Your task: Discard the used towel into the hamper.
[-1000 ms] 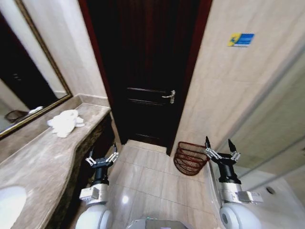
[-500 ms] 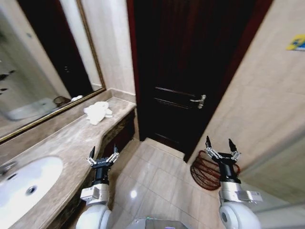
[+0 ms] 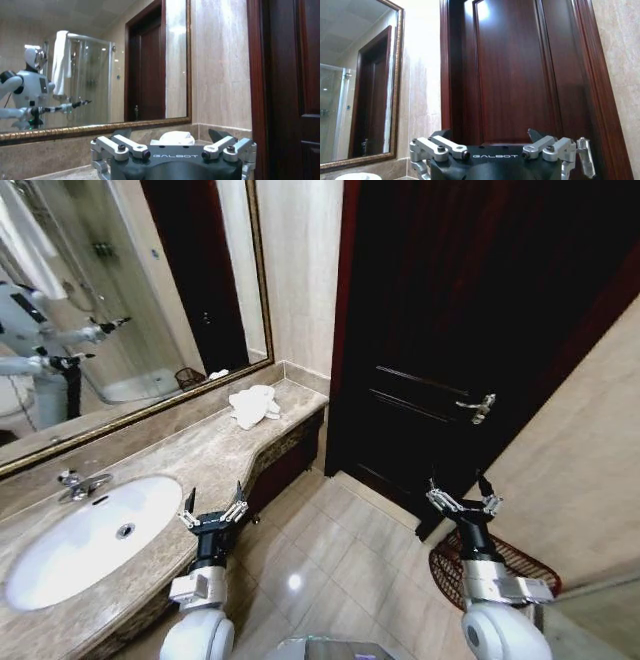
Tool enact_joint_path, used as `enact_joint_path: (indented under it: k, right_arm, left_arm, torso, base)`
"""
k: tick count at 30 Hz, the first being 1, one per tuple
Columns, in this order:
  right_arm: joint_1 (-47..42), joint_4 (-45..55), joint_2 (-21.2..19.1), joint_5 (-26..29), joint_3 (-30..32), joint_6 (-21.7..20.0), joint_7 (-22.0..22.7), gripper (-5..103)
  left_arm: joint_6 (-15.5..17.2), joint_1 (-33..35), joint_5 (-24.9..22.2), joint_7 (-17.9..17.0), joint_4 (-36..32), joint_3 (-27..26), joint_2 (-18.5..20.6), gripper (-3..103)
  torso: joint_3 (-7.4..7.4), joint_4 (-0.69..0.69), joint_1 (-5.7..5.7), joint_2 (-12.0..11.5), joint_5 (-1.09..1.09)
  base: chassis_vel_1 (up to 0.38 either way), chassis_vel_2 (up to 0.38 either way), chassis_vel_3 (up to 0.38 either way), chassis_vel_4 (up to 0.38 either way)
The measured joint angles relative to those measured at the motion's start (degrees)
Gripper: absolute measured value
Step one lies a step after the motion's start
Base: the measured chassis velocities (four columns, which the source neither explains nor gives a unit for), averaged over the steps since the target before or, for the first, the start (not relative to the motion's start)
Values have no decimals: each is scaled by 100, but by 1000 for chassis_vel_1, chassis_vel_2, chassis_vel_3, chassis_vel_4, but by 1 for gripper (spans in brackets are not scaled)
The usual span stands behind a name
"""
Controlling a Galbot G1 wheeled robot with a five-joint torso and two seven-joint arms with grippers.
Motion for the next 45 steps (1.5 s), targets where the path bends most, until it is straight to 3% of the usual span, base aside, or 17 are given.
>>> enact_joint_path:
  k: [14, 19, 29, 37, 40, 45]
  right_arm:
    - [-14, -66, 43, 38, 22, 52, -45, 100]
    - [-17, -87, 55, 38, 12, 69, -52, 100]
    - [-15, -120, 52, 53, 20, 99, -58, 100]
    - [-32, -138, 57, 53, 16, 131, -75, 100]
    - [-32, -147, 59, 52, 15, 140, -77, 100]
    - [-23, -216, 56, 52, 17, 171, -82, 100]
  left_arm:
    - [479, -99, 27, -701, 43, 31, 0, 98]
    - [575, -93, -48, -738, 24, 23, 0, 96]
    - [774, -156, -372, -697, 24, -14, 0, 102]
    - [831, -190, -518, -616, 46, -51, 0, 97]
    - [864, -207, -559, -610, 51, -69, 0, 101]
    - [953, -265, -635, -610, 106, -98, 0, 98]
  torso:
    - [0, 0, 1, 0, 1]
    - [0, 0, 1, 0, 0]
    - [0, 0, 0, 0, 0]
    - [0, 0, 0, 0, 1]
    - [0, 1, 0, 0, 1]
    - [0, 0, 0, 0, 1]
  base:
    - [-40, 42, 41, -49]
    - [-95, 86, 87, -95]
    - [-86, 86, 78, -84]
    - [-138, 131, 145, -132]
    - [-182, 180, 200, -182]
    - [-208, 189, 195, -201]
